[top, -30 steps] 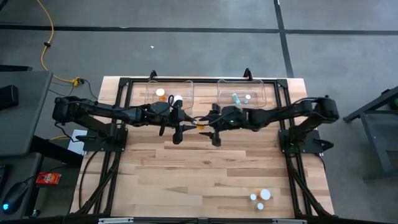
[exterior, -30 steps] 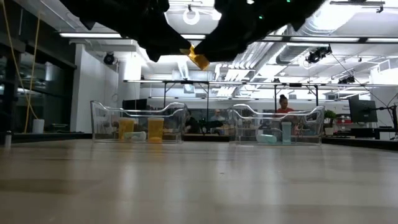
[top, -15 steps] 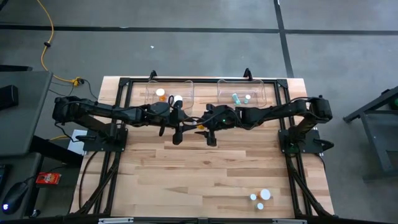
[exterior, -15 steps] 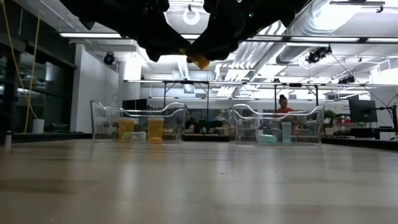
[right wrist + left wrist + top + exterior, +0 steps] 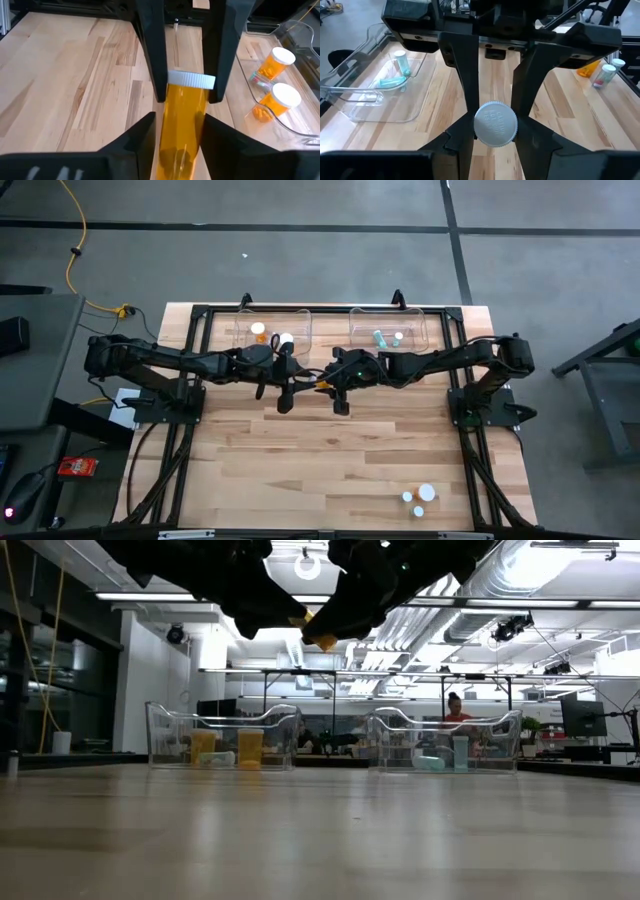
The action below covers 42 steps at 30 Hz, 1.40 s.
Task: Pick and place medicine bottles into bin by pill shape (circle, oval)
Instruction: Put the orange tablet bottle into the right transparent bin
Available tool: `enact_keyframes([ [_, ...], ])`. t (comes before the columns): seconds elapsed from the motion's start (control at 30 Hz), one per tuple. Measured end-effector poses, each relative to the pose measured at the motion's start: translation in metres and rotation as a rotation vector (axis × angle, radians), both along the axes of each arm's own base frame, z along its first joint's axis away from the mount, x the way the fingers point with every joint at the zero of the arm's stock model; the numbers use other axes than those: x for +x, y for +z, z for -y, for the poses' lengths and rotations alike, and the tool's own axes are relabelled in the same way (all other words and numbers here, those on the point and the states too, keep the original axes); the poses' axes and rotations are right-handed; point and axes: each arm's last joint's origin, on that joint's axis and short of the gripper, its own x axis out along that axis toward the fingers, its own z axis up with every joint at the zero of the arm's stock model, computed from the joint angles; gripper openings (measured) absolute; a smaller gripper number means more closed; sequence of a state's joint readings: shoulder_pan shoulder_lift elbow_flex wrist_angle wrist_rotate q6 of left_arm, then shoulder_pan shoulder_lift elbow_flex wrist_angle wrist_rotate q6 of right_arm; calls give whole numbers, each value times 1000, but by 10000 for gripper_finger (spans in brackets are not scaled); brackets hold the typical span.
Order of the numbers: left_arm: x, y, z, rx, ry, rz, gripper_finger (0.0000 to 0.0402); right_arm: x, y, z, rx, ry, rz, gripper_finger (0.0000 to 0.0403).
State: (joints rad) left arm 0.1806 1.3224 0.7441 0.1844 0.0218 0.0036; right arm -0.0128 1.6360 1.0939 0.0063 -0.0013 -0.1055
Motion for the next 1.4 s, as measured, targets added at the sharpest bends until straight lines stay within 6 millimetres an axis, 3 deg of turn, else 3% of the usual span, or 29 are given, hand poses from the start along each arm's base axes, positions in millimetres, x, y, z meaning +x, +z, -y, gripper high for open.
enact_keyframes([
  [0.63,0,0,0,1,2,0,118,-1,0,0,3,-4,-10,95],
  [0.83,-1,1,0,1,1,2,155,-1,-1,0,0,0,-18,94],
  [1.07,-15,18,2,9,10,34,201,-5,-2,5,-35,16,-53,94],
  [1.27,-48,32,8,-12,17,-32,202,-31,-1,23,-57,-27,-83,94],
  [1.4,-70,22,12,-31,47,11,202,-65,-13,29,-11,-93,-50,94],
])
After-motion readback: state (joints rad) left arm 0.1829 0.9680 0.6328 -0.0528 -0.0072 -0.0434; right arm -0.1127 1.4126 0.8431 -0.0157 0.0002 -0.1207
